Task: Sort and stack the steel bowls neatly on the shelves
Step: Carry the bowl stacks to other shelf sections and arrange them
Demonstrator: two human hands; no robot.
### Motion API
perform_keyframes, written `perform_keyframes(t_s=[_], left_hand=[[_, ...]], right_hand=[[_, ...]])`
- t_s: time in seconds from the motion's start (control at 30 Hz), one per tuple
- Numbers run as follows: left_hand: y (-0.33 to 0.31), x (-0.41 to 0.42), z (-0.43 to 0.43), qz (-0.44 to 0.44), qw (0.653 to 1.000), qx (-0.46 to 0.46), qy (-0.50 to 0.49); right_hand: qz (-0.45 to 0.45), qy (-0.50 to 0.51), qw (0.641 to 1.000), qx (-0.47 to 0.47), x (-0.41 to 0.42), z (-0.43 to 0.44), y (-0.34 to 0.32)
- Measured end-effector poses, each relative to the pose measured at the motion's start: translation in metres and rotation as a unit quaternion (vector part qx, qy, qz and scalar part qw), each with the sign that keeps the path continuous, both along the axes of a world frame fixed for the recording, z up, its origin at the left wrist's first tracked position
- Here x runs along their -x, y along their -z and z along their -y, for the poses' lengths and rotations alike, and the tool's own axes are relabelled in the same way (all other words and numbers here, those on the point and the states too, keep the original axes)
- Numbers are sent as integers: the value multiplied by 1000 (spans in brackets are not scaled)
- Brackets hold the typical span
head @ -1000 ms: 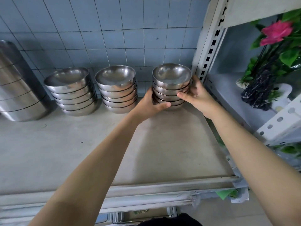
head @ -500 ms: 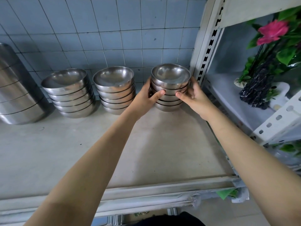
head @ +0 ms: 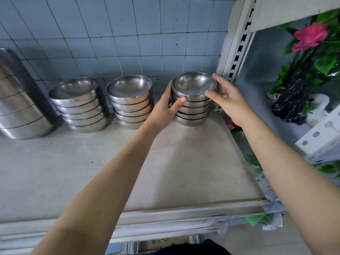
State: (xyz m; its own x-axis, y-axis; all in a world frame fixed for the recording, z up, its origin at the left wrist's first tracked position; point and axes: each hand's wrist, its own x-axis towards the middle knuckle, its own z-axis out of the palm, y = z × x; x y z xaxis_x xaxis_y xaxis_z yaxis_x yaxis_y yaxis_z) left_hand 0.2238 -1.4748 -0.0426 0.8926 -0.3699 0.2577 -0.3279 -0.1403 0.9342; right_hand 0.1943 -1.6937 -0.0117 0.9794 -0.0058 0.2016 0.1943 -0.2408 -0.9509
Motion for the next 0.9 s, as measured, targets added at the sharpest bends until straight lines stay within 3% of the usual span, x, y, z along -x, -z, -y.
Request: perform_keyframes(t_s=[0.2, 0.37, 0.53, 0.63, 0.73, 0.9], left_hand=[[6, -3, 3, 3, 1000, 5, -1], [-6, 6, -1, -80, 994, -61, -31], [-24, 48, -22, -112, 984, -133, -44], [-22, 87, -56, -69, 979, -193, 2], [-13, 121, -93, 1, 980, -199, -14], [-9, 170, -155, 105, 957, -255, -91]], right_hand=[[-4, 0, 1000, 5, -1, 0, 4], [-26, 18, 999, 35, 11, -4, -9], [-17, 161, 982, 98, 69, -23, -16], [-23, 228, 960, 161, 120, -52, -5], [-36, 218, 943, 250, 169, -86, 8], [26, 175, 913, 368, 205, -128, 8]])
